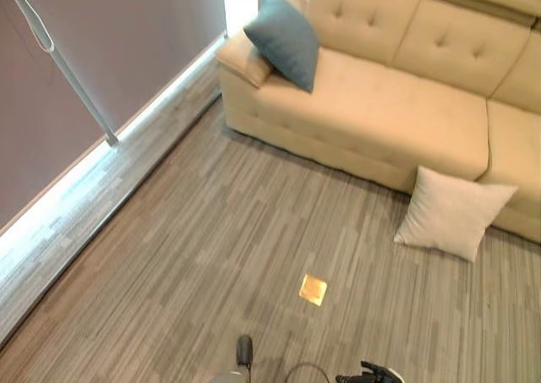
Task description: Pick up all the scattered cushions and arrange them neatly on the sofa.
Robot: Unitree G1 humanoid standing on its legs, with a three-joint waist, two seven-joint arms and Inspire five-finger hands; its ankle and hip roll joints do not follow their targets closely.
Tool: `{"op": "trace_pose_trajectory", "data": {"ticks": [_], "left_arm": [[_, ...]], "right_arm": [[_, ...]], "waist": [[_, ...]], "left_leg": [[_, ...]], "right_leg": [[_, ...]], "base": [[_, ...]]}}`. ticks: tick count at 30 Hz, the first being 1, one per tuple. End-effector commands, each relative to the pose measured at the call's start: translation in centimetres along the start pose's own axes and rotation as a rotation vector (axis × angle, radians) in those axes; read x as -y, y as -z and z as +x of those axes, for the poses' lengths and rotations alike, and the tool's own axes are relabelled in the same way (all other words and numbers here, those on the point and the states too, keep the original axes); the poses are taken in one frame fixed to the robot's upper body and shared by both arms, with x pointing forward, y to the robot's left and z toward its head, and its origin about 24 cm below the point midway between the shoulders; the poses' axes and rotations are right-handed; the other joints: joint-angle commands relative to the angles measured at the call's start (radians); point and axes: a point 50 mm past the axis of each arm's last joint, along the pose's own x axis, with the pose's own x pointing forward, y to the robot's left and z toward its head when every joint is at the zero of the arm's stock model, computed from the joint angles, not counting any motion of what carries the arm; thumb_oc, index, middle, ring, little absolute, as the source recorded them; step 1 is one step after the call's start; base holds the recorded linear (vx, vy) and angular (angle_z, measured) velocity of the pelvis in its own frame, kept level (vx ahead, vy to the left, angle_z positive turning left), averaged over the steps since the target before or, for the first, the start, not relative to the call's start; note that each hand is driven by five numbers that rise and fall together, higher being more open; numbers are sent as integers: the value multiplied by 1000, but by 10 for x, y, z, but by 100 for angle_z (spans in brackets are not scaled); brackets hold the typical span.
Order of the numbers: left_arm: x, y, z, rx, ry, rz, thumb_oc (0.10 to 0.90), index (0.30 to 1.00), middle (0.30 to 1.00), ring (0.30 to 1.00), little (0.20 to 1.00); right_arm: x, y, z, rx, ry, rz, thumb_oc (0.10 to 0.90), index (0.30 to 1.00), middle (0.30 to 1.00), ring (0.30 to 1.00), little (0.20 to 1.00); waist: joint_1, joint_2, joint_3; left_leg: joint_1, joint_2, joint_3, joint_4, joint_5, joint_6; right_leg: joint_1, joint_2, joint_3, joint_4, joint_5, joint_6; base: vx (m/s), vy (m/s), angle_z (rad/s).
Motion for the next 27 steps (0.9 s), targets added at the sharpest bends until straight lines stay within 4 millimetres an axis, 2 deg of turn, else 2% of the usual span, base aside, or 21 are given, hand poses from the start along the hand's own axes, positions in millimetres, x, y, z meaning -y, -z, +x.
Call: {"op": "trace_pose_trajectory", "data": {"ticks": [1,2,4,6,7,8,9,10,11,12,14,15,16,17,18,19,21,22,23,25,27], "left_arm": [[-25,-29,3,89,-66,47,800,900,900,900,900],[-27,-37,3,120,-71,65,800,900,900,900,900],[-30,-52,3,170,-82,88,800,900,900,900,900],[-32,-67,3,222,-88,110,800,900,900,900,900],[-32,-67,3,222,-88,110,800,900,900,900,900],[-31,-71,2,234,-89,132,800,900,900,900,900],[-31,-71,2,234,-89,132,800,900,900,900,900],[-30,-69,3,229,-87,148,800,900,900,900,900],[-30,-69,3,229,-87,148,800,900,900,900,900],[-25,-69,3,224,-70,177,800,900,900,900,900],[-21,-68,3,219,-54,194,800,900,900,900,900],[-19,-66,3,213,-46,202,800,900,900,900,900],[-14,-56,3,179,-32,201,800,900,900,900,900],[-14,-56,3,179,-32,201,800,900,900,900,900],[-12,-51,4,158,-22,191,800,900,900,900,900],[-10,-48,4,146,-13,174,800,900,900,900,900],[-8,-41,3,125,2,141,800,900,900,900,900],[-8,-42,3,126,0,139,800,900,900,900,900],[-8,-44,3,134,-3,137,800,900,900,900,900],[-7,-46,3,144,-7,131,800,900,900,900,900],[-5,-45,3,152,-7,118,800,900,900,900,900]], "right_arm": [[-6,-32,3,131,-34,-1,800,900,900,900,900],[-7,-32,3,135,-37,-2,800,900,900,900,900],[-7,-30,2,132,-37,-1,800,900,900,900,900],[-3,-28,2,125,-24,5,800,900,900,900,900],[-3,-28,2,125,-24,5,800,900,900,900,900],[0,-24,2,111,-8,12,800,900,900,900,900],[1,-24,2,111,-8,12,800,900,900,900,900],[4,-21,2,98,4,20,800,900,900,900,900],[4,-21,2,98,4,20,800,900,900,900,900],[10,-10,0,59,23,41,800,900,900,900,900],[15,-2,-1,33,37,53,800,900,900,900,900],[18,5,-2,7,47,59,800,900,900,900,900],[19,13,-4,-26,46,54,800,900,900,900,900],[19,13,-4,-26,46,54,800,900,900,900,900],[19,17,-4,-40,44,54,800,900,900,900,900],[20,18,-5,-45,46,57,800,900,900,900,900],[21,17,-5,-42,45,55,800,900,900,900,900],[21,14,-4,-30,44,50,800,900,900,900,900],[20,7,-3,-7,42,45,800,900,900,900,900],[24,-5,-1,33,56,48,800,900,900,900,900],[24,-15,0,73,59,55,800,900,900,900,900]], "waist": [[-10,-7,0],[-31,14,6],[-63,38,23],[-90,50,39],[-91,51,38],[-109,51,41],[-110,52,41],[-123,50,42],[-123,50,42],[-161,39,42],[-182,51,47],[-185,49,42],[-178,51,14],[-178,52,15],[-176,56,7],[-173,55,4],[-159,39,7],[-148,20,20],[-133,0,32],[-115,-29,41],[-92,-38,40]], "left_leg": [[50,-68,-48,2,-84,-10],[78,-58,-71,2,-96,-8],[121,-46,-99,2,-108,-11],[167,-42,-132,2,-134,-17],[165,-40,-133,2,-133,-17],[192,-44,-147,2,-158,-22],[193,-43,-147,2,-158,-22],[210,-47,-158,2,-171,-26],[209,-47,-158,2,-171,-26],[266,-60,-195,2,-203,-33],[294,-47,-215,2,-205,-39],[306,-41,-220,2,-215,-43],[329,-25,-219,2,-193,-57],[330,-24,-219,2,-194,-57],[330,-13,-221,35,-169,-69],[315,-5,-210,97,-143,-87],[235,5,-176,302,-56,-138],[153,8,-169,462,-6,-149],[91,12,-158,573,24,-140],[2,17,-106,668,-13,-112],[-87,15,-63,647,-67,-90]], "right_leg": [[18,-103,109,77,391,102],[-31,-68,143,133,369,87],[-102,-9,179,164,315,68],[-150,35,181,101,259,50],[-149,36,179,97,262,49],[-176,62,178,14,255,50],[-173,63,176,12,256,49],[-197,86,187,-45,266,51],[-197,86,187,-45,266,51],[-269,117,219,-199,338,79],[-294,131,243,-225,359,83],[-263,140,253,-266,339,72],[-224,158,252,-264,327,39],[-223,158,252,-264,327,39],[-209,172,254,-253,315,26],[-183,181,253,-254,302,17],[-112,185,263,-274,280,-6],[-88,177,274,-274,267,-22],[-64,174,282,-277,260,-36],[-23,159,304,-283,233,-52],[23,155,321,-290,214,-53]], "base": [[334,273,2],[330,213,29],[325,100,56],[288,9,54],[335,-44,55],[232,-33,42],[368,-61,39],[136,-29,18],[582,-143,14],[558,-143,2],[508,-162,14],[511,-259,61],[394,-214,69],[426,-237,49],[258,-171,11],[375,-269,8],[298,-272,11],[257,-304,-1],[277,-312,-29],[305,-220,-33],[342,-72,-27]]}}
